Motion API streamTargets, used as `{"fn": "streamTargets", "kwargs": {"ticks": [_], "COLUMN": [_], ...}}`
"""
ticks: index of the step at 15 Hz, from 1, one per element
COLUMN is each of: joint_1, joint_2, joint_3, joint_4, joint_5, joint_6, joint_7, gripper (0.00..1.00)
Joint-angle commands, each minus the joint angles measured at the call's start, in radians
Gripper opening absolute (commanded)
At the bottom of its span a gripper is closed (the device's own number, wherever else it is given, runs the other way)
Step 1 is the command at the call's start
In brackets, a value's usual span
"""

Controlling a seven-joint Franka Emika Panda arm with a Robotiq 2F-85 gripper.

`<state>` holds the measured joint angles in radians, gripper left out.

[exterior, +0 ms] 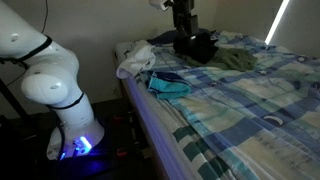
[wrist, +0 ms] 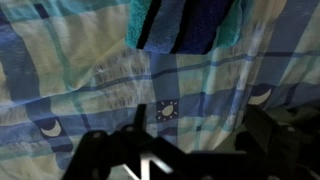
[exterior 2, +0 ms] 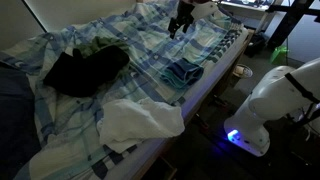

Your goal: Move the white cloth to the right side of the bed

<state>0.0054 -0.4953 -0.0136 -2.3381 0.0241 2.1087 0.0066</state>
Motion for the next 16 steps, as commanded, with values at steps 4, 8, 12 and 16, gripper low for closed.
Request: {"fn": "streamTargets", "kwargs": {"ticks": [4,8,12,16], "joint_1": [0.000,0.034,0.084,0.147], "joint_2": [0.003,0.023,0.063,0.098], "joint_3": [0.001,-0.005,0.005,0.020], "joint_4": [0.000,-0.006,-0.004,-0.023], "joint_5": [0.006,0.069,0.162,0.241], "joint_6": [-0.004,-0.015,-0.009,-0.038], "joint_7": [-0.006,-0.027,-0.058,-0.127], "gripper": [1.00,1.00,1.00,1.00]}}
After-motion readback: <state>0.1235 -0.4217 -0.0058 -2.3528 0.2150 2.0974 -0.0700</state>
